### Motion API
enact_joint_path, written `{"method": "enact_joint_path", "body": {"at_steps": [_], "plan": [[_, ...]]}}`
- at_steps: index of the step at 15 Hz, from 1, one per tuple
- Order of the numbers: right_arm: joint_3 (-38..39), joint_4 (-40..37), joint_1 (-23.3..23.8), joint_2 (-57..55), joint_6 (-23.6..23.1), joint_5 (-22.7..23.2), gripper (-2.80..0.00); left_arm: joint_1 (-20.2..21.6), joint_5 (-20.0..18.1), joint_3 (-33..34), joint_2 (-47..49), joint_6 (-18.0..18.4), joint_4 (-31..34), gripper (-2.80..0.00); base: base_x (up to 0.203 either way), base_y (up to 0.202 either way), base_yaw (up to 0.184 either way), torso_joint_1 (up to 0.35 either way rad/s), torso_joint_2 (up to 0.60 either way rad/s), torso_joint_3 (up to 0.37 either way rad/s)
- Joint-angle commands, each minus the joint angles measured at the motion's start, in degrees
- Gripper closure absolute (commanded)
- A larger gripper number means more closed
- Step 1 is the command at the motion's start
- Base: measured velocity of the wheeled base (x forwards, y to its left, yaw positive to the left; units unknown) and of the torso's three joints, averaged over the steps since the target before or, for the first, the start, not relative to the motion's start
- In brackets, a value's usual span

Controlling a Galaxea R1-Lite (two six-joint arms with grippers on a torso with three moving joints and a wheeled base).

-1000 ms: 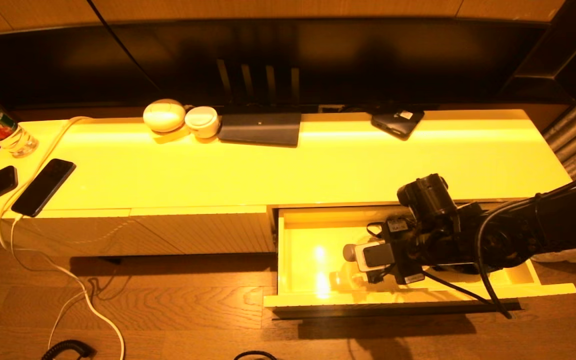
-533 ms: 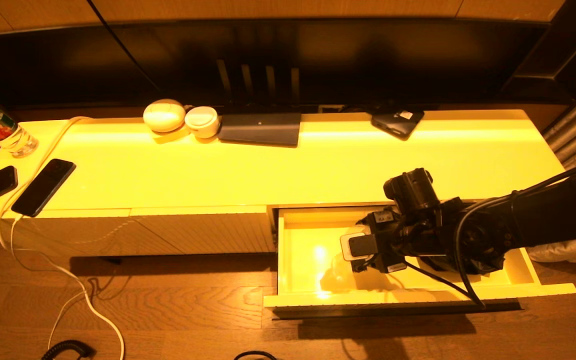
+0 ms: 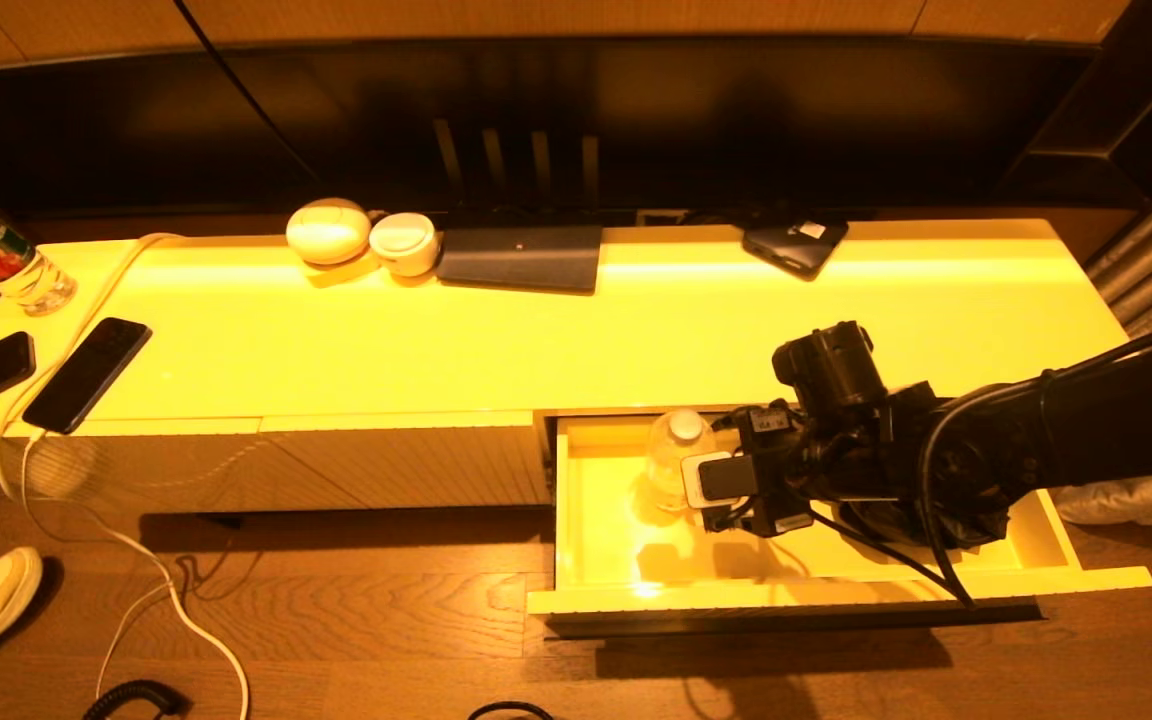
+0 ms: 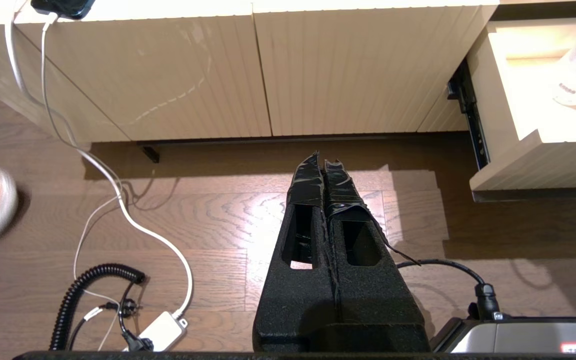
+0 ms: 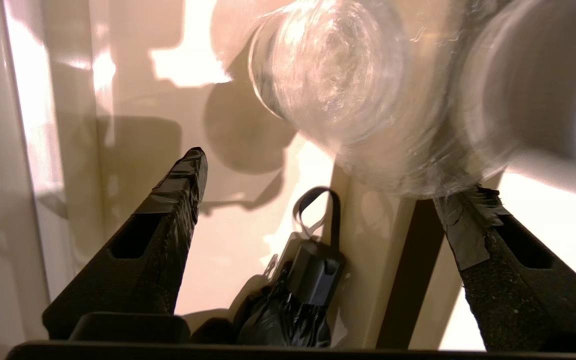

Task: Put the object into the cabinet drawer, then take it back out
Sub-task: Put the mineral water in the drawer

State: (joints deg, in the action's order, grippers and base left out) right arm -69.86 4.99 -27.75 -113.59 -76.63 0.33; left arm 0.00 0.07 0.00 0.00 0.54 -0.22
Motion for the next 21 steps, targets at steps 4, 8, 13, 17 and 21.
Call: {"method": "enact_joint_path", "body": {"at_steps": [4, 8, 13, 17, 21], "plan": [[0.6, -0.3, -0.5, 2.7, 2.0, 0.0, -2.80, 0.0, 0.0, 0.1, 0.0, 0.0, 0.0, 0.00, 0.000, 0.000, 0.000, 0.000, 0.00, 0.000], [1.0, -1.5, 1.0, 6.6, 2.4, 0.1, -2.80, 0.0, 0.0, 0.1, 0.0, 0.0, 0.0, 0.00, 0.000, 0.000, 0.000, 0.000, 0.00, 0.000], [3.1, -1.6, 2.2, 10.7, 13.9, 0.7, -2.80, 0.0, 0.0, 0.1, 0.0, 0.0, 0.0, 0.00, 0.000, 0.000, 0.000, 0.000, 0.00, 0.000], [5.1, -1.5, 1.7, 11.8, 33.0, 3.7, -2.80, 0.0, 0.0, 0.1, 0.0, 0.0, 0.0, 0.00, 0.000, 0.000, 0.000, 0.000, 0.00, 0.000], [3.8, -0.8, 0.2, 10.1, 42.9, 6.4, -2.80, 0.0, 0.0, 0.1, 0.0, 0.0, 0.0, 0.00, 0.000, 0.000, 0.000, 0.000, 0.00, 0.000]]}}
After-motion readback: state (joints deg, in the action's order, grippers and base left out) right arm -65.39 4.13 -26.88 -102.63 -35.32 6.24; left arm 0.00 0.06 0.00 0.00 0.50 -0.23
